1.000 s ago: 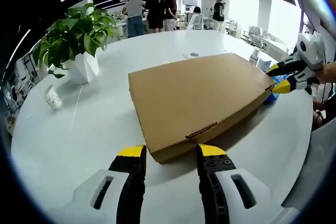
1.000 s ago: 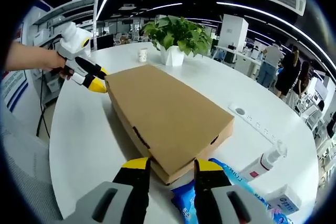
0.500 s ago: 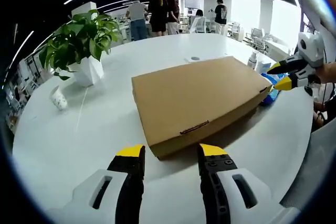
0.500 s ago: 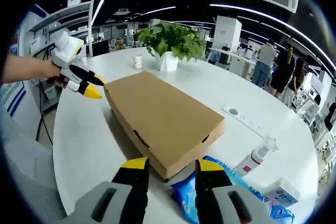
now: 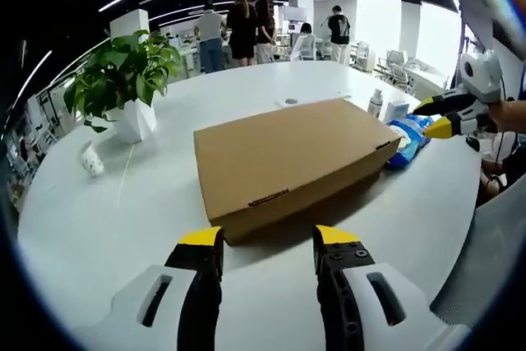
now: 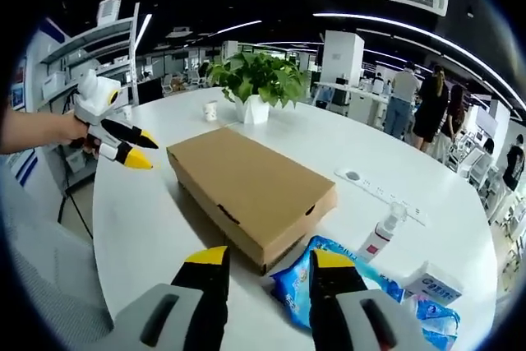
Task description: Operate the shoe box by opening the lid, removing the specified soft item, and placing it in the target area until the item is outside and the box remains undamaged.
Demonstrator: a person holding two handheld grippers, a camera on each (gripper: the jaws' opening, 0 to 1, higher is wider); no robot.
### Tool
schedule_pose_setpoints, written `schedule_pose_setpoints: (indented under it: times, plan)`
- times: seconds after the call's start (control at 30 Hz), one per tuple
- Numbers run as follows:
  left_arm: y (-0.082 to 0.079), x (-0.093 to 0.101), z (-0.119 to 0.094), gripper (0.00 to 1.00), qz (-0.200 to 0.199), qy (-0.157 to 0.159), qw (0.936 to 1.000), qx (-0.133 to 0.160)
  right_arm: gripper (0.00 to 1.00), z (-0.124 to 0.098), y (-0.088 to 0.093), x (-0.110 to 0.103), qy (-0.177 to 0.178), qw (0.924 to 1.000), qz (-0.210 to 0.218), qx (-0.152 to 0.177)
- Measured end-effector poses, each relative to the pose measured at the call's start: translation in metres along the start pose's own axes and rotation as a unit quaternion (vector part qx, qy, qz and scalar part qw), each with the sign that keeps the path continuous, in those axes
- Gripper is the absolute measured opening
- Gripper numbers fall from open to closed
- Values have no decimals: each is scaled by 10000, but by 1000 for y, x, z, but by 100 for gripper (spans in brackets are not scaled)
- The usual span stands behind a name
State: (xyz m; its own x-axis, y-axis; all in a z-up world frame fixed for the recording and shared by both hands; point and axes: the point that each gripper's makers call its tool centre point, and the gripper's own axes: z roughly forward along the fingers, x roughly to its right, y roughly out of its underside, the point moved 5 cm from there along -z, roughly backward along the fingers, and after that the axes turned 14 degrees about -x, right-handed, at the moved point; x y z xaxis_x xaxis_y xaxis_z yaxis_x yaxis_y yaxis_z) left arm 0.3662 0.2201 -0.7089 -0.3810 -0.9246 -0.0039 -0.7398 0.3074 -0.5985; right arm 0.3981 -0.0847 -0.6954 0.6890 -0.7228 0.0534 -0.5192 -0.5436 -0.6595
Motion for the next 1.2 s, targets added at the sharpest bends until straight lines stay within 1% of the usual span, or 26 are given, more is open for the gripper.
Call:
schedule_pose_setpoints:
  times: [0.2, 0.3, 0.47, 0.6, 0.8, 0.87, 1.1, 1.2]
  plan:
    - [-1, 13, -10, 49, 138, 73, 9998, 87, 41, -16, 8, 5, 126, 9998, 110, 89]
    - [-1, 18, -14, 50, 172, 98, 9997, 121, 41, -24, 14, 11, 209, 9991, 347, 132]
    - [-1, 26, -21, 51, 172, 135, 9996, 193, 46, -34, 23, 16, 328, 9984, 444, 158]
    - [0, 33, -27, 54, 193, 177, 9994, 233, 49, -44, 35, 21, 419, 9974, 561, 136]
    - [2, 42, -41, 56, 206, 230, 9988, 379, 53, -60, 51, 24, 581, 9958, 691, 163]
    - [3, 44, -45, 57, 205, 238, 9986, 420, 55, -66, 56, 26, 643, 9949, 762, 161]
    - [7, 55, -59, 60, 336, 280, 9978, 506, 60, -88, 74, 27, 777, 9925, 921, 209]
    - [8, 59, -66, 62, 291, 292, 9974, 599, 62, -98, 81, 27, 841, 9912, 992, 231]
